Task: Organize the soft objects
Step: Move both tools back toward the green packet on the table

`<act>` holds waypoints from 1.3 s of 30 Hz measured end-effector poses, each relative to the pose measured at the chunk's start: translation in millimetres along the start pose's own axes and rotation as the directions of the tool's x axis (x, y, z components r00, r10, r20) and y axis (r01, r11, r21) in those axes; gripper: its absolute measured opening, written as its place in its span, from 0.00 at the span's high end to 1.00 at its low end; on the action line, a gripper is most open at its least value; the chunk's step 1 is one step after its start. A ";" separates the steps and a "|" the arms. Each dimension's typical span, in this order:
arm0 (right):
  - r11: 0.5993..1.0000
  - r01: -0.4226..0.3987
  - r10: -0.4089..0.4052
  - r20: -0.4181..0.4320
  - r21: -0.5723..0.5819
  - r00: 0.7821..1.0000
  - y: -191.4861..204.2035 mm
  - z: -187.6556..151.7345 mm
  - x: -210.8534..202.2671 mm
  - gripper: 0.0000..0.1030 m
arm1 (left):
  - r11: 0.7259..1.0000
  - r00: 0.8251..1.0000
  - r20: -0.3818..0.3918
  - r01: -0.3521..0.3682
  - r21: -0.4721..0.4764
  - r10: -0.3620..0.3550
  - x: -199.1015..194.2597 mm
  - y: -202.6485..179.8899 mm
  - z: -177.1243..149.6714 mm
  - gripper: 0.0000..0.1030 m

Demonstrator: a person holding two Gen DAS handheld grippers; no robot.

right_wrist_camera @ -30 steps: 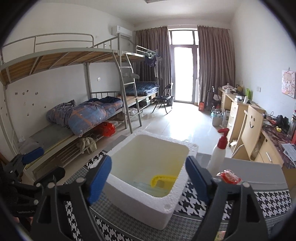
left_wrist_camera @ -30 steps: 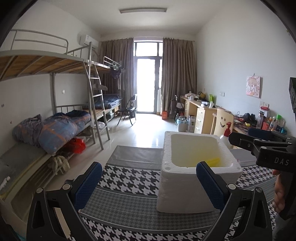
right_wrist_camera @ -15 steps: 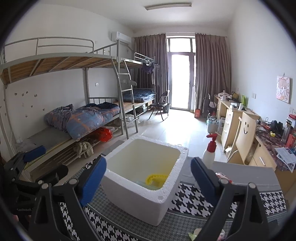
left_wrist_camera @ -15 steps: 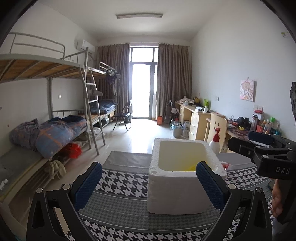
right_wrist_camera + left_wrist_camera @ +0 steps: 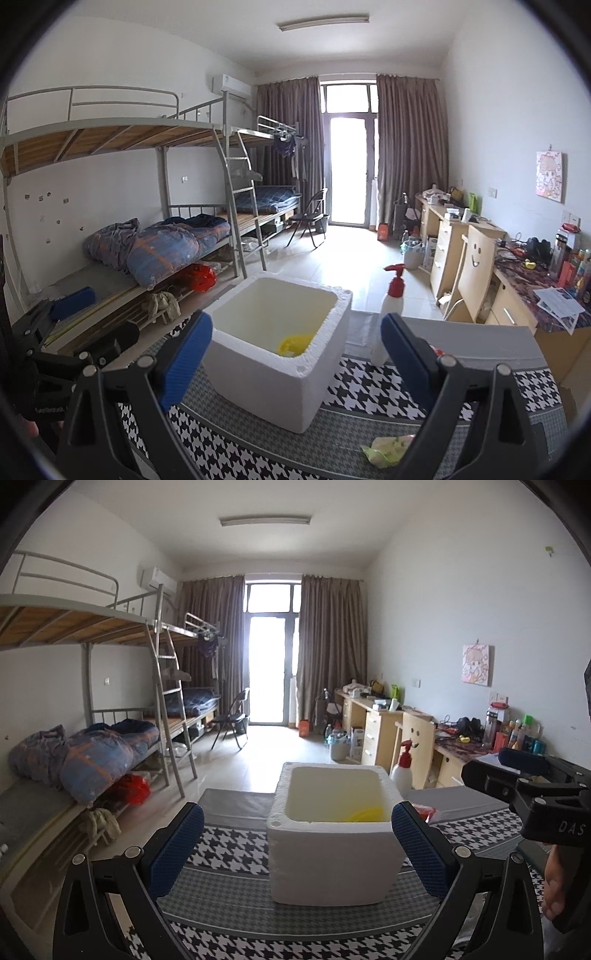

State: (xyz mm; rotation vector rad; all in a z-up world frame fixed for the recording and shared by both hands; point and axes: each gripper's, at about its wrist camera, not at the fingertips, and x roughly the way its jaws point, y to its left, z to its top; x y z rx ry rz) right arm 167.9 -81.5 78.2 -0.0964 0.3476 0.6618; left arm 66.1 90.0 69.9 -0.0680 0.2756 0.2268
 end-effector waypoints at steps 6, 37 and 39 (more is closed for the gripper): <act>1.000 0.027 -0.027 0.011 -0.010 1.000 1.3 -5.9 -12.6 0.08 | 0.999 1.000 0.007 0.026 0.032 -0.026 -2.6 -15.7 -4.4 0.01; 0.990 0.127 -0.129 0.036 0.066 0.991 -29.2 -38.5 -55.6 0.08 | 0.975 0.977 -0.040 0.210 0.073 -0.207 -9.0 -63.3 -28.2 0.01; 0.988 0.141 -0.144 0.034 0.066 0.989 -30.9 -41.1 -57.4 0.08 | 0.973 0.976 -0.048 0.216 0.079 -0.213 -7.3 -66.9 -28.8 0.01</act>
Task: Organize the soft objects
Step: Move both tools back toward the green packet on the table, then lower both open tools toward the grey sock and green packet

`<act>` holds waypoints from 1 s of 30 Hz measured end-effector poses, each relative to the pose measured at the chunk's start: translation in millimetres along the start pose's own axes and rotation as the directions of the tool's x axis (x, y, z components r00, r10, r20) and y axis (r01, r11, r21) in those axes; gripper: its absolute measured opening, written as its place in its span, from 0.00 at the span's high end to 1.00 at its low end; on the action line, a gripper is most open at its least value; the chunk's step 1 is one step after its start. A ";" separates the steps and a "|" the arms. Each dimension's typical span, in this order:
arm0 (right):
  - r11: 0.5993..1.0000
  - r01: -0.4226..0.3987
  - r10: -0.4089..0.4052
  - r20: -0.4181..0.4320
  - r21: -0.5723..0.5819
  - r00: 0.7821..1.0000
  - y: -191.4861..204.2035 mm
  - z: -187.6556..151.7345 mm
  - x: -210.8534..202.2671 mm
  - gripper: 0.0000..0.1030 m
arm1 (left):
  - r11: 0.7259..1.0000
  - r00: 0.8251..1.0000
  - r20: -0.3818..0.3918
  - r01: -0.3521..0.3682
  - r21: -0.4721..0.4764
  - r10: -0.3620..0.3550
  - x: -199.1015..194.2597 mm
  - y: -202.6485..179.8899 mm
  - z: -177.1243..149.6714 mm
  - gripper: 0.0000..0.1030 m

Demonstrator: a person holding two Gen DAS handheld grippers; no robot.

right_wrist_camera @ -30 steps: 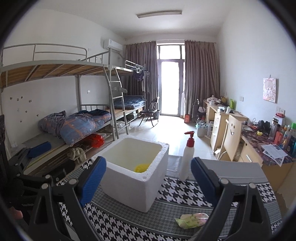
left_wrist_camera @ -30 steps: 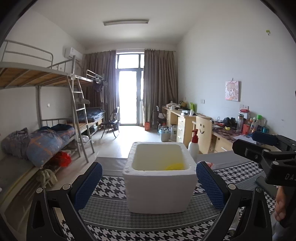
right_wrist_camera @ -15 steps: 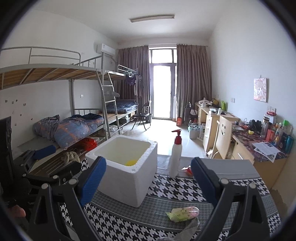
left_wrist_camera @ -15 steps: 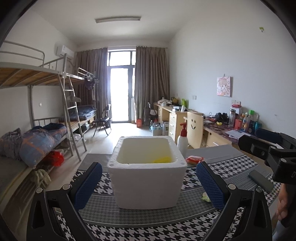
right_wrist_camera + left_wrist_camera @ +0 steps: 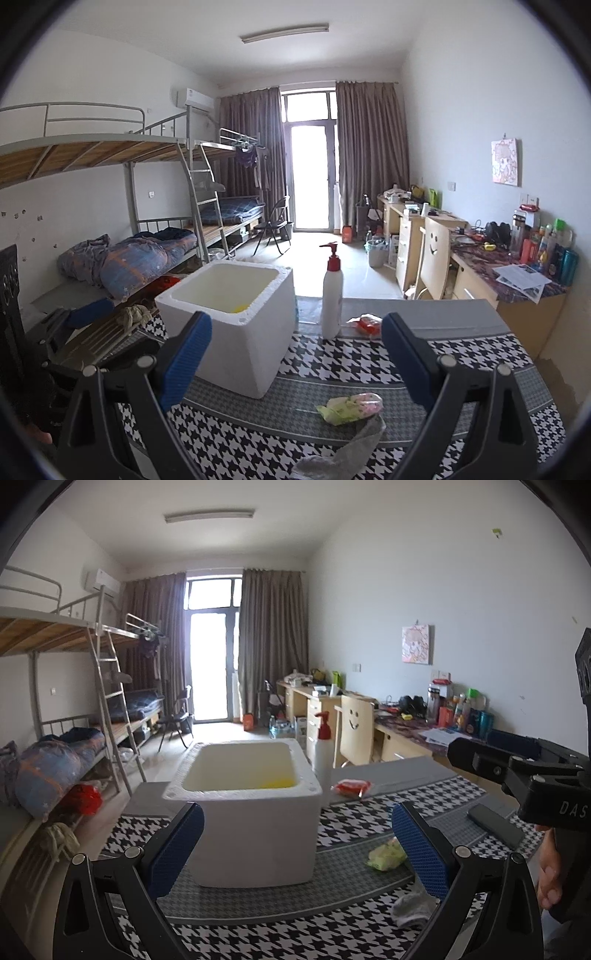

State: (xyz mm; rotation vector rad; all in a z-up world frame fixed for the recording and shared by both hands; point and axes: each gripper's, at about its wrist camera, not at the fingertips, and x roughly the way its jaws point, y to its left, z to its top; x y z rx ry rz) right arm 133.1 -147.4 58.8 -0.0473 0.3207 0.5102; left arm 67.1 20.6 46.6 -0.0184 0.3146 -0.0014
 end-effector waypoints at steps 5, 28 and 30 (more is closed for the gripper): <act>1.000 0.014 -0.014 -0.010 0.024 1.000 -9.6 -5.9 -2.3 0.08 | 1.000 0.999 -0.020 0.027 -0.007 -0.027 3.5 -6.2 -4.9 0.01; 0.992 0.111 -0.108 -0.046 0.055 0.993 -40.0 -33.0 -11.2 0.08 | 0.995 0.991 -0.086 0.101 -0.024 -0.103 16.1 -29.0 -31.6 0.01; 0.991 0.119 -0.116 -0.053 0.060 0.992 -42.2 -37.6 -11.6 0.08 | 0.993 0.989 -0.095 0.109 -0.034 -0.112 17.6 -29.9 -36.5 0.01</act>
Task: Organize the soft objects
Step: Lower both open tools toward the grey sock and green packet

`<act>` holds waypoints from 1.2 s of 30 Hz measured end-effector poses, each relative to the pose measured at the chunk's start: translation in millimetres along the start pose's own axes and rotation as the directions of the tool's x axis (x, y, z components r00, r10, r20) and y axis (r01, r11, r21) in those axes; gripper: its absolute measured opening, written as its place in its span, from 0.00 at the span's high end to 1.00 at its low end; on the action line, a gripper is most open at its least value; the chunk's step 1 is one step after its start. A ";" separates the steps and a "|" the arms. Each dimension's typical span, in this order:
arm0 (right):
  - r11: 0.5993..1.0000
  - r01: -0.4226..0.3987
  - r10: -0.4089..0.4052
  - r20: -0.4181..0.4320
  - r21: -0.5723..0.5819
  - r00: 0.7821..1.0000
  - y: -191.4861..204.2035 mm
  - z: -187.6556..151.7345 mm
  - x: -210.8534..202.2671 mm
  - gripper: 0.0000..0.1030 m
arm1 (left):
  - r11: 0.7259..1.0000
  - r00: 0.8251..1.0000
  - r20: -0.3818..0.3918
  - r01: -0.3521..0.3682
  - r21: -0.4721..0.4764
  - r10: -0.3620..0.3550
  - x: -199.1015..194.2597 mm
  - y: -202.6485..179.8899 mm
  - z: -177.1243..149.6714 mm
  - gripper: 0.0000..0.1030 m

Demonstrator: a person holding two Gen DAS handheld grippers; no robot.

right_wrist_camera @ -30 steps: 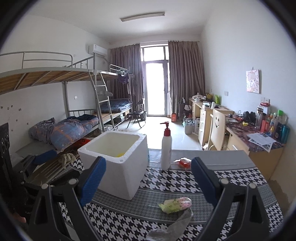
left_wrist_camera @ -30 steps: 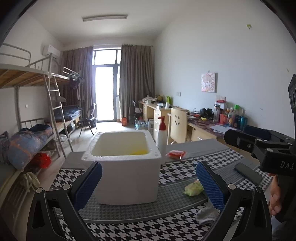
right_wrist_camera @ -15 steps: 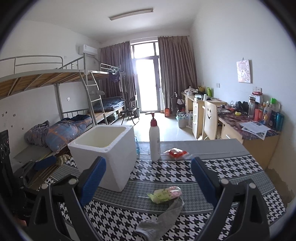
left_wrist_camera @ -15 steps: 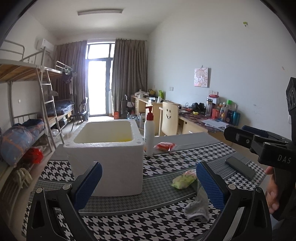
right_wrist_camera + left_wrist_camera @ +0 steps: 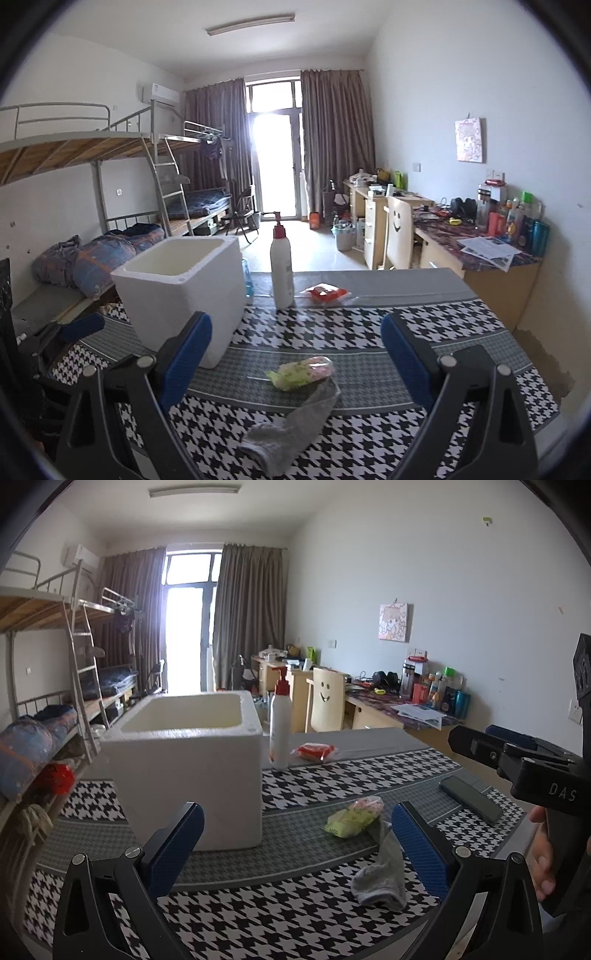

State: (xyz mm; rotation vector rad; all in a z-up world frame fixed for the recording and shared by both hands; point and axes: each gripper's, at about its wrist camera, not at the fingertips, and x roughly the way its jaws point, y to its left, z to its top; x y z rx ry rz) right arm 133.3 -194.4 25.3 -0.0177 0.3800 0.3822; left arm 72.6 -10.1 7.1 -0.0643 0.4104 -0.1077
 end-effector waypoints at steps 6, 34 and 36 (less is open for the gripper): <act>0.999 0.035 -0.035 -0.002 0.028 0.999 -7.4 -14.2 -2.5 0.08 | 1.000 0.999 -0.029 0.015 0.001 -0.015 8.4 -6.2 -9.5 0.01; 1.000 -0.002 0.004 -0.076 0.025 0.997 -38.3 -40.5 18.0 0.08 | 0.999 0.992 -0.124 0.026 0.026 -0.023 43.1 -51.0 -45.9 0.01; 0.999 -0.013 0.016 -0.084 0.032 0.996 -41.0 -41.7 20.2 0.08 | 0.999 0.989 -0.144 0.025 0.034 -0.020 47.7 -54.6 -48.5 0.01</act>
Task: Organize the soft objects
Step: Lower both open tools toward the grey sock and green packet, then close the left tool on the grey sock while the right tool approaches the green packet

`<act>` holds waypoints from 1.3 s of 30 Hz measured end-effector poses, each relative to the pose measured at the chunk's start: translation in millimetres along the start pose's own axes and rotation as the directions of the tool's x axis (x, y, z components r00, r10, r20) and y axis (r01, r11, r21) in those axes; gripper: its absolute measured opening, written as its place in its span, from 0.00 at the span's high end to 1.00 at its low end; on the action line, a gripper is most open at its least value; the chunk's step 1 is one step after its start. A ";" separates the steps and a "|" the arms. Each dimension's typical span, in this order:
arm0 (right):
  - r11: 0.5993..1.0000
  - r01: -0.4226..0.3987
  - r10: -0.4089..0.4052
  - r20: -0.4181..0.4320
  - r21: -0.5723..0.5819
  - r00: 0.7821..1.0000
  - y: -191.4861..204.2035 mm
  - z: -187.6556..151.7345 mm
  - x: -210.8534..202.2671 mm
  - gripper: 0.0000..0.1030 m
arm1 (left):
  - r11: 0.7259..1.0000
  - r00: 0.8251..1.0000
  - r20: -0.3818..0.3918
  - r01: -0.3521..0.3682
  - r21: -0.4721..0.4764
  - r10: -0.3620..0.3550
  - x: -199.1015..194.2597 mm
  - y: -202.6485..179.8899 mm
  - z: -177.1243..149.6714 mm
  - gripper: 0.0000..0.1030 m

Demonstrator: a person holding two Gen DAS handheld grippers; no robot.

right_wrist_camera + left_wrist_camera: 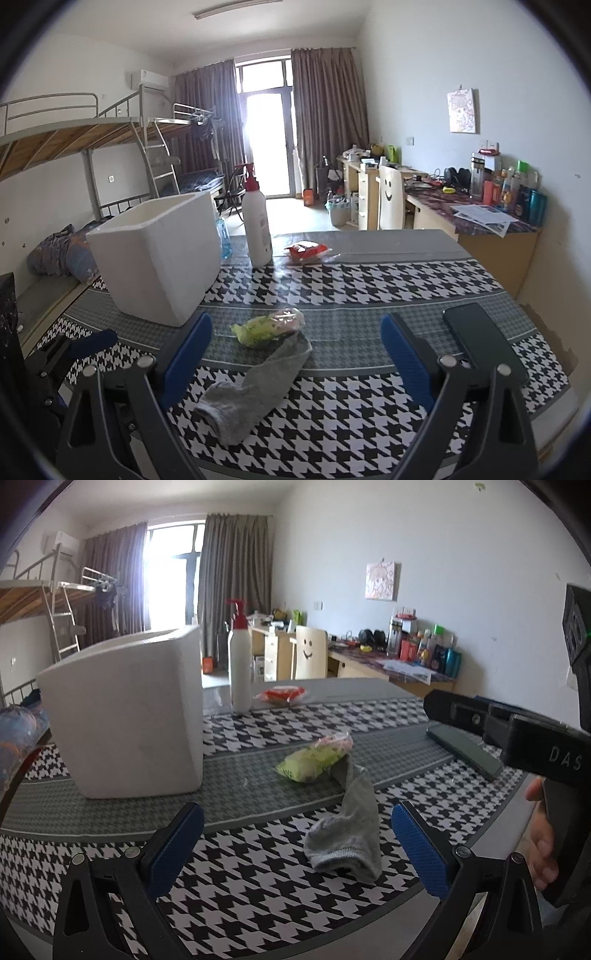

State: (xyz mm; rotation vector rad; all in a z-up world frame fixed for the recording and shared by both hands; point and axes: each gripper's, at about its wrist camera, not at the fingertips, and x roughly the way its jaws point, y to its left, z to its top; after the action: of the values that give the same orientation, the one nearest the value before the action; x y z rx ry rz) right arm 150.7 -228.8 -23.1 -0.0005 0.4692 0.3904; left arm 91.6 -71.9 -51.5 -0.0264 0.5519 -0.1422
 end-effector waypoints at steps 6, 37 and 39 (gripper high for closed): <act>1.000 -0.017 0.016 -0.035 -0.021 0.999 -5.4 -3.0 9.3 0.08 | 1.000 0.998 -0.055 0.002 0.014 -0.001 14.8 -8.0 -3.9 0.01; 0.998 -0.055 0.050 -0.178 -0.021 0.983 -23.4 -17.8 42.5 0.08 | 1.000 0.964 -0.265 -0.002 0.004 0.003 68.6 -32.5 -20.1 0.31; 0.999 -0.053 0.051 -0.179 -0.010 0.983 -25.1 -18.3 43.0 0.08 | 1.000 0.965 -0.262 0.004 0.002 -0.003 68.5 -33.0 -20.3 0.38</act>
State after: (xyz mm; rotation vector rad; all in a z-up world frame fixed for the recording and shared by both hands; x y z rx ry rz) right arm 187.1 -237.9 -60.6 -0.0378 0.6446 0.4474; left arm 134.4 -114.0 -102.4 -0.0057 0.8162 -0.1510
